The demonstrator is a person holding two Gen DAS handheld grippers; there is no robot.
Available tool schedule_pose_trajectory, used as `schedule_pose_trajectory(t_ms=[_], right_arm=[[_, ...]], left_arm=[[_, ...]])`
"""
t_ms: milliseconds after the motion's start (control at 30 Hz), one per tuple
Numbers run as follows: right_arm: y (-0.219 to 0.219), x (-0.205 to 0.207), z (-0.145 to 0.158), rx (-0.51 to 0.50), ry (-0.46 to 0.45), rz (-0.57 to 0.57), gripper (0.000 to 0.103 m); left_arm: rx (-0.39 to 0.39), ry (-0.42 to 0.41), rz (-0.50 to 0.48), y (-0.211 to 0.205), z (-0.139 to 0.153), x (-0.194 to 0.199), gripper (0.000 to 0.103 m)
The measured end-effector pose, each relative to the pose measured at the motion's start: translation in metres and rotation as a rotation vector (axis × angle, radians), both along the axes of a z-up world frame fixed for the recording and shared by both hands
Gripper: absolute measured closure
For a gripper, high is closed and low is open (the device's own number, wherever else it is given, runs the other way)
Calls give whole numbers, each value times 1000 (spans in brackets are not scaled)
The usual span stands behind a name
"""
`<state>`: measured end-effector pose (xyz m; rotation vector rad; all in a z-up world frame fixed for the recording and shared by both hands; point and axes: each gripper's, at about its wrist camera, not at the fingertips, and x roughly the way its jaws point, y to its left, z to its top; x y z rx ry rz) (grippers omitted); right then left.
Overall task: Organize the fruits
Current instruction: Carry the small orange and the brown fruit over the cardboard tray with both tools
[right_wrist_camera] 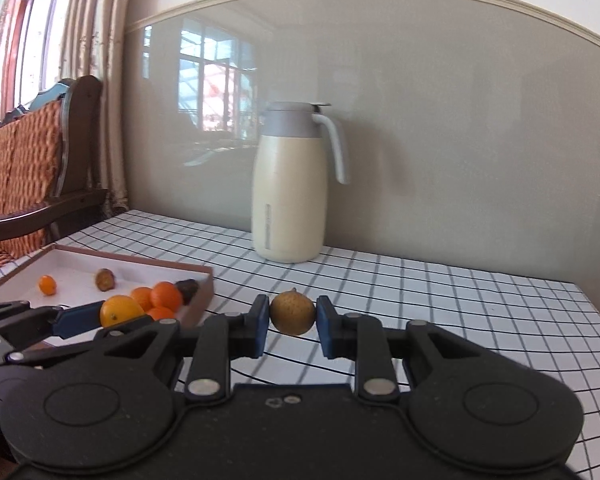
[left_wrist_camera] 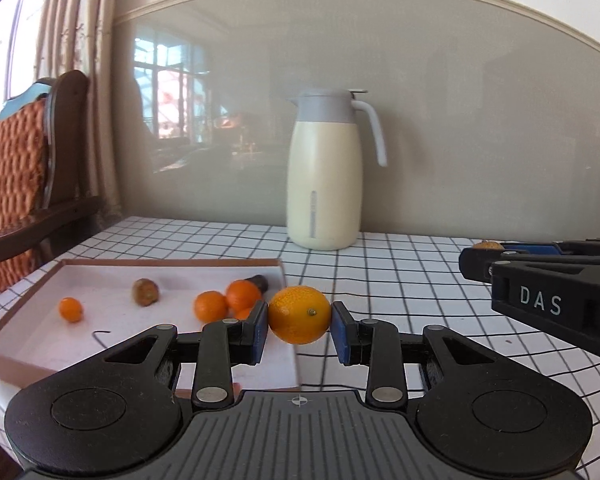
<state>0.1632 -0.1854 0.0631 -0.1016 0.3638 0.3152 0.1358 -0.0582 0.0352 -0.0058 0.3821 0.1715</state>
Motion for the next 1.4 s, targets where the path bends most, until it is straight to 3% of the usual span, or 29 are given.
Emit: schedule_pose_trajectory(t_ms=[733,1400], right_arm=[[56,-11,6,28,-47,145,87],[109,-15,-1,-12,-52,226,87]], left_arm=[[50,-24,131,58,6,-27,69],[31,-36,222,122,7,-41,69]])
